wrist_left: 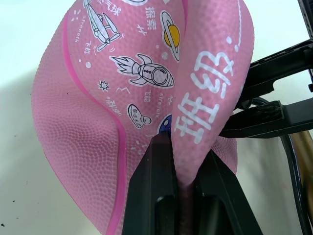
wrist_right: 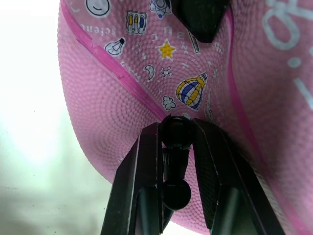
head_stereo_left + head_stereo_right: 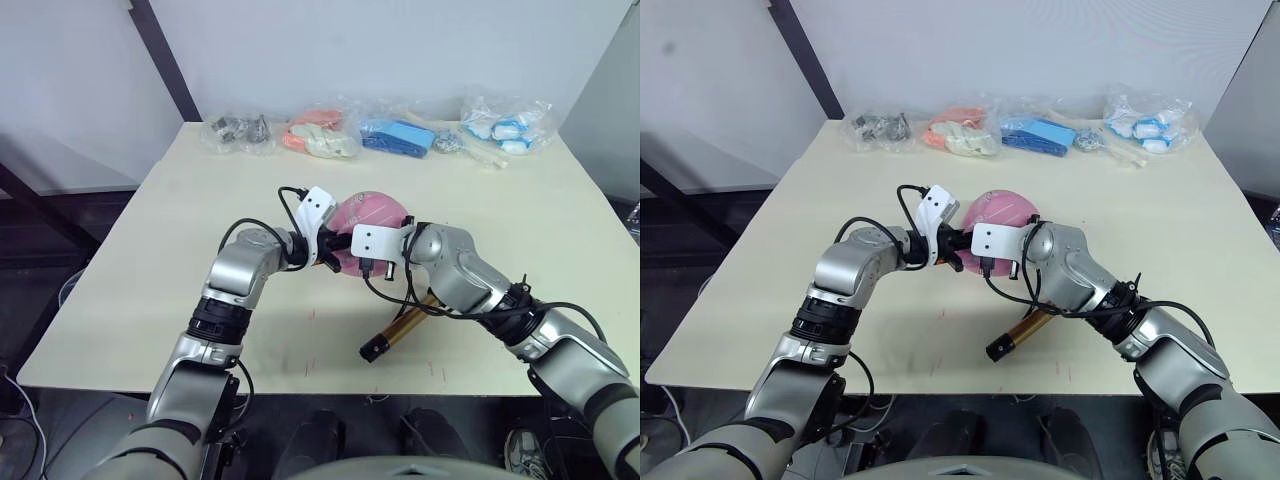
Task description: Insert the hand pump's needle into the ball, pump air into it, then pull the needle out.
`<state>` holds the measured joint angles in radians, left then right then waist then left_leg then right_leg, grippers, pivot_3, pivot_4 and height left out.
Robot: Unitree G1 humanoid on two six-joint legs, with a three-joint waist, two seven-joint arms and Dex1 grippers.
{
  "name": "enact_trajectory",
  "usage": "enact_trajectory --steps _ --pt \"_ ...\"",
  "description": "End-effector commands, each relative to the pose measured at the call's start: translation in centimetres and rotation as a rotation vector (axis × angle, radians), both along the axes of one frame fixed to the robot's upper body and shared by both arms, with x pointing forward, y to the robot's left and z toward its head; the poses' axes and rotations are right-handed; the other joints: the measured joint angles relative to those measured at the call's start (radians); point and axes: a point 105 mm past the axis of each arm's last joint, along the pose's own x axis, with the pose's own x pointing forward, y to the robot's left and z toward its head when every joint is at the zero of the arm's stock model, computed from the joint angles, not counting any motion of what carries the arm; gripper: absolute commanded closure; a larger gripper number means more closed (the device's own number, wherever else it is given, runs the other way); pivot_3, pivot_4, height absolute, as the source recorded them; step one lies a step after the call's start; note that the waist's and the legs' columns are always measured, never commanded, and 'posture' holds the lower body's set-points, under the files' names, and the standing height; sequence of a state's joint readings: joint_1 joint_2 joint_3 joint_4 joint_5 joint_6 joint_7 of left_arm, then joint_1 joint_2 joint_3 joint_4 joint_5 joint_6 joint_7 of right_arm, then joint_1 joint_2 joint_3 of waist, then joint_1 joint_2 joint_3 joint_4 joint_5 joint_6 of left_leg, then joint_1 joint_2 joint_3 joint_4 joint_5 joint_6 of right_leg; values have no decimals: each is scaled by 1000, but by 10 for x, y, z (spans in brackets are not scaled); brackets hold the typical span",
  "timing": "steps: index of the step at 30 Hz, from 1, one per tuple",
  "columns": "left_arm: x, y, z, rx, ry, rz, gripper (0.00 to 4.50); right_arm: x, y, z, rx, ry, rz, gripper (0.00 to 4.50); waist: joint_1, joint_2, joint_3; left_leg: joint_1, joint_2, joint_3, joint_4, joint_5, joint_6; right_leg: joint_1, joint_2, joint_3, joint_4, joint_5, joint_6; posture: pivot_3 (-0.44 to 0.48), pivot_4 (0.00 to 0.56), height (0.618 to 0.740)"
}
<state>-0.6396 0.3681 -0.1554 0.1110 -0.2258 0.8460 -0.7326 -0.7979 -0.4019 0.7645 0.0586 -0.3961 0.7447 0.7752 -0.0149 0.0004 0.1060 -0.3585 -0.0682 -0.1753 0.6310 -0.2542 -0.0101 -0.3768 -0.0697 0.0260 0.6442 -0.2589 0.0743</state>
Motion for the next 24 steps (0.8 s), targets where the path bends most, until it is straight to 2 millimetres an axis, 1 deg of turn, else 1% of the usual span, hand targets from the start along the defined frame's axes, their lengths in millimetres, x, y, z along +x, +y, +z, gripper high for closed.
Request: enact_trajectory --steps 1,7,18,20,22,24 --pt "-11 -4 -10 -18 65 -47 4500 -11 -115 -94 -277 274 -391 4147 0 0 0 0 0 0 0 0 0 0 0 0 0 0 0 0 150 736" --pt "-11 -3 -11 -19 67 -44 4500 -13 -121 -97 -292 285 -399 4147 0 0 0 0 0 0 0 0 0 0 0 0 0 0 0 0 150 736" --pt "-10 -3 -11 -20 65 -40 4500 -10 -131 -104 -324 292 -419 4147 -1 -1 -5 3 1 1 -3 0 0 1 0 1 0 -2 3 0 150 736" --pt "-10 -3 -11 -20 65 -40 4500 -10 -133 -105 -331 292 -421 4147 -1 -1 -5 7 1 2 -6 0 0 4 0 2 -1 -2 4 0 150 736" --pt "-10 -3 -11 -20 65 -39 4500 -9 -134 -106 -338 292 -422 4147 -2 -2 -5 13 1 2 -11 0 0 8 -1 3 -2 -5 7 0 150 736" --pt "-9 -3 -11 -20 65 -38 4500 -9 -136 -107 -347 288 -421 4147 -2 -3 -7 14 1 2 -13 0 0 8 -1 3 -2 -6 9 0 150 736"
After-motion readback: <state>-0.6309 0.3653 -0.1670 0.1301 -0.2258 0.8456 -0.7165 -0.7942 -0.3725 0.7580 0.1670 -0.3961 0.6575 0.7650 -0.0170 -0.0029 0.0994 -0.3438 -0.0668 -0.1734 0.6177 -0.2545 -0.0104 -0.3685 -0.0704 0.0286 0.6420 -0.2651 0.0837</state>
